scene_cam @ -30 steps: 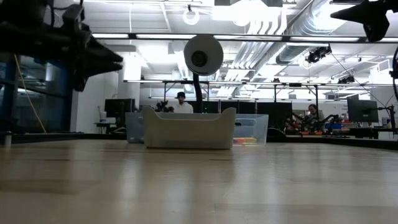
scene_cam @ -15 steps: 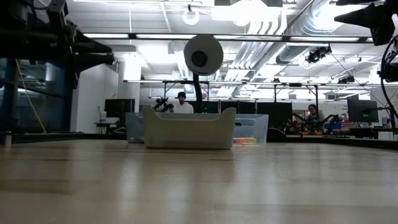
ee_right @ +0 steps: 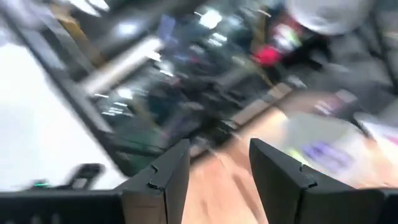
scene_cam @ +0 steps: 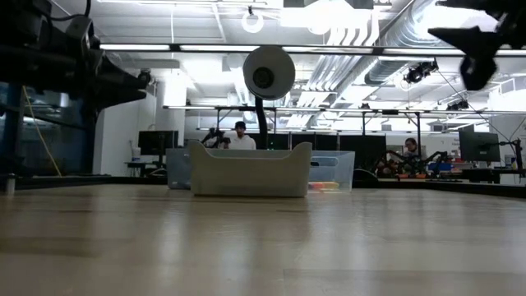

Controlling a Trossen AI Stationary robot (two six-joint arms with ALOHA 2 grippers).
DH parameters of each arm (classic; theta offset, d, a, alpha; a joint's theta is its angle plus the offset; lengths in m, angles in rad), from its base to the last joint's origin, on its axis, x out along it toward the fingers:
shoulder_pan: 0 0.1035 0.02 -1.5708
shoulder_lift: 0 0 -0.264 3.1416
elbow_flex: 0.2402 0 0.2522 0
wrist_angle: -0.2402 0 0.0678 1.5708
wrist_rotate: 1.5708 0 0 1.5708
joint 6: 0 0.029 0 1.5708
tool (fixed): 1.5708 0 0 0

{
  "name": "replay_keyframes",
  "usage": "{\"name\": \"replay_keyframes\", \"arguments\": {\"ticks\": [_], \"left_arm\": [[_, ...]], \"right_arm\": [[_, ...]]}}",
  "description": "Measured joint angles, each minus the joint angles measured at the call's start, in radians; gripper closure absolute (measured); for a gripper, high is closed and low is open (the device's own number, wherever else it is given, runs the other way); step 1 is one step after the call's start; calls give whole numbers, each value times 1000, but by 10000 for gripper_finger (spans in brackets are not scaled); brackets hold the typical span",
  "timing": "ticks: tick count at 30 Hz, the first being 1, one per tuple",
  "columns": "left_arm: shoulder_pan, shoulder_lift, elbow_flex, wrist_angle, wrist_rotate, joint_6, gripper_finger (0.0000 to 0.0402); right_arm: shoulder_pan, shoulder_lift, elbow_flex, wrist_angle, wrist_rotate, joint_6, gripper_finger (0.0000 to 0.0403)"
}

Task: Pick & Place Markers
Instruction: Return to Home Position

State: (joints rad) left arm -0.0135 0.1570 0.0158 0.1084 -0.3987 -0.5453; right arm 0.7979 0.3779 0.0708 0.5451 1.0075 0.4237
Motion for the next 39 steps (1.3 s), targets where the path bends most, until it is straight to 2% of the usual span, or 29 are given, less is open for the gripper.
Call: {"name": "replay_keyframes", "arguments": {"ticks": [2,3,10,18,23,29,33,39], "left_arm": [[0,0,0,-14,0,-1,305],[0,1,0,-16,2,-1,305],[0,0,-1,-19,3,-2,305],[0,1,-1,-44,4,-2,305],[0,0,-1,-54,4,-2,305],[0,2,-1,-54,7,-4,305],[0,4,-1,-54,8,-4,305],[0,4,-1,-53,9,-4,305]], "right_arm": [[-91,0,-56,169,-160,-103,247],[-130,-3,-60,174,-199,-126,248],[-277,-59,-55,-49,-413,-84,265],[-366,-237,-55,-399,-485,-93,281],[-437,-376,-52,-489,-611,-111,281],[-476,-362,-13,-606,-613,-129,281],[-478,-360,-13,-618,-616,-187,281],[-477,-360,-13,-616,-749,-86,281]]}}
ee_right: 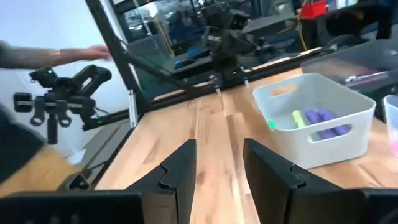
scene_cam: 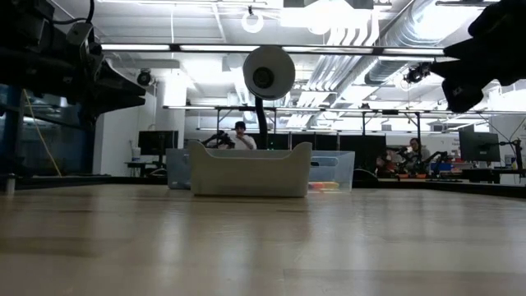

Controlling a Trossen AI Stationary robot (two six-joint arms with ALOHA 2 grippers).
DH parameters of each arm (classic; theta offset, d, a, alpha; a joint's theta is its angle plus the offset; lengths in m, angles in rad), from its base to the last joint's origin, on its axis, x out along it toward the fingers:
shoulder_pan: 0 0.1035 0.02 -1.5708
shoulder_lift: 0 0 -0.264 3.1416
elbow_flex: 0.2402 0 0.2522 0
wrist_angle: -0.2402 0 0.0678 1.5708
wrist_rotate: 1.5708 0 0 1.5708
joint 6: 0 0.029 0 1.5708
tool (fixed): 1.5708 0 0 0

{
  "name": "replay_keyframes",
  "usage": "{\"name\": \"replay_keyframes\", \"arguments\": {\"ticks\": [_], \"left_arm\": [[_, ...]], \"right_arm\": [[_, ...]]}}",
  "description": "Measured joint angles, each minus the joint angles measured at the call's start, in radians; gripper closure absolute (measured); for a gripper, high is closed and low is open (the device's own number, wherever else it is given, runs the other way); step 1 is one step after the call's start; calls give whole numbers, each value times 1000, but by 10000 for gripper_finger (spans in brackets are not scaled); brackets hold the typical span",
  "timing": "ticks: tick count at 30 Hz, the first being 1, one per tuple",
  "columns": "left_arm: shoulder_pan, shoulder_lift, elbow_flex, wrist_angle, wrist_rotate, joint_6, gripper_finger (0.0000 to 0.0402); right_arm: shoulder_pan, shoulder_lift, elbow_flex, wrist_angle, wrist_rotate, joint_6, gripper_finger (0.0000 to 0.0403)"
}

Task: Pick & Place Markers
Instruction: Return to Home Position

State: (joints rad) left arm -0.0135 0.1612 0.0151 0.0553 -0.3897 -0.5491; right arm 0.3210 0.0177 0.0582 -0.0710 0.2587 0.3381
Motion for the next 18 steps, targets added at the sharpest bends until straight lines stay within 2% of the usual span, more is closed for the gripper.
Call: {"name": "replay_keyframes", "arguments": {"ticks": [7,18], "left_arm": [[0,0,0,0,5,0,305],[0,0,0,0,6,2,305]], "right_arm": [[0,5,0,8,133,133,281],[0,5,0,8,153,126,281]]}}
